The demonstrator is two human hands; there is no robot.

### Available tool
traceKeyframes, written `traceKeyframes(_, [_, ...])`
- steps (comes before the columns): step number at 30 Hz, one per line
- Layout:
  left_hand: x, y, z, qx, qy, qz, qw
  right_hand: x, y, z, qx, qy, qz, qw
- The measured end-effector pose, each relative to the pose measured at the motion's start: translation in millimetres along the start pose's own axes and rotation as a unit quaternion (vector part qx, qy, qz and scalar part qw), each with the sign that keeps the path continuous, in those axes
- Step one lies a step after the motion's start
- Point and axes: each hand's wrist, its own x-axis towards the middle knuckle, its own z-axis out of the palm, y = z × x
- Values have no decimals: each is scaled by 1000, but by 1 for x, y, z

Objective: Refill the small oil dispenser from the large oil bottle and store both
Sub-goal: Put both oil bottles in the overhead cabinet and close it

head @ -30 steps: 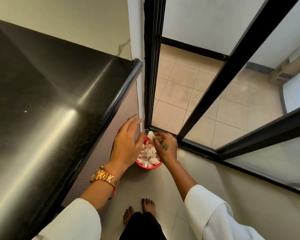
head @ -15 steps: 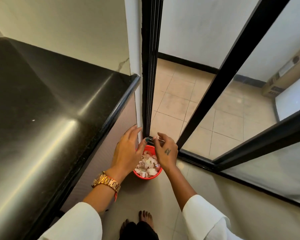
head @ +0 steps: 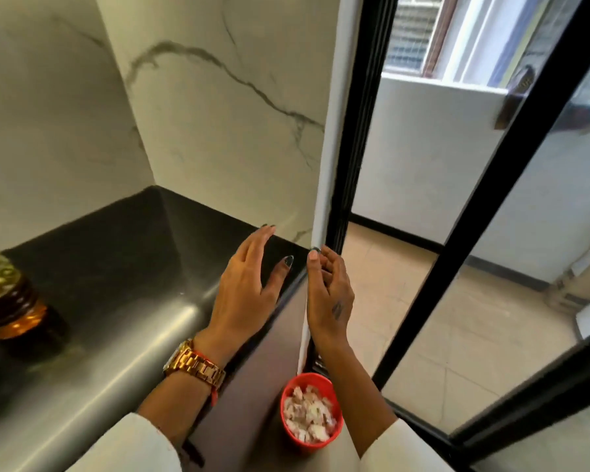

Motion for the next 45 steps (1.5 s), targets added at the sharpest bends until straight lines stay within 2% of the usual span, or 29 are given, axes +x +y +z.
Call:
traceKeyframes(14, [-13, -21, -247, 90, 168, 19, 982, -104, -179, 144, 140, -139, -124, 972])
traceKeyframes(21, [-15, -35, -346, 143, 236, 20, 961, -130, -256, 213, 203, -204, -194, 938])
traceKeyframes(29, [15, -50, -426, 179, 315, -9, 932, -130, -344, 284, 249, -219, -269, 904])
traceKeyframes(31, [29, -55, -439, 160, 331, -26, 930, -123, -362, 300, 261, -228, -260, 901])
traceKeyframes(34, [56, -55, -459, 104, 368, -55, 922, -109, -393, 326, 295, -265, -185, 899])
traceKeyframes(36, [72, -50, -473, 29, 390, -81, 917, -101, -413, 338, 326, -293, -120, 891])
traceKeyframes(38, [86, -45, -483, -89, 398, -85, 909, -95, -431, 343, 373, -336, -64, 863])
traceKeyframes(41, [99, -33, -490, -260, 412, -44, 872, -92, -443, 342, 428, -386, -13, 817])
traceKeyframes(45, [103, -24, -486, -343, 442, -19, 828, -94, -443, 335, 449, -416, 19, 790])
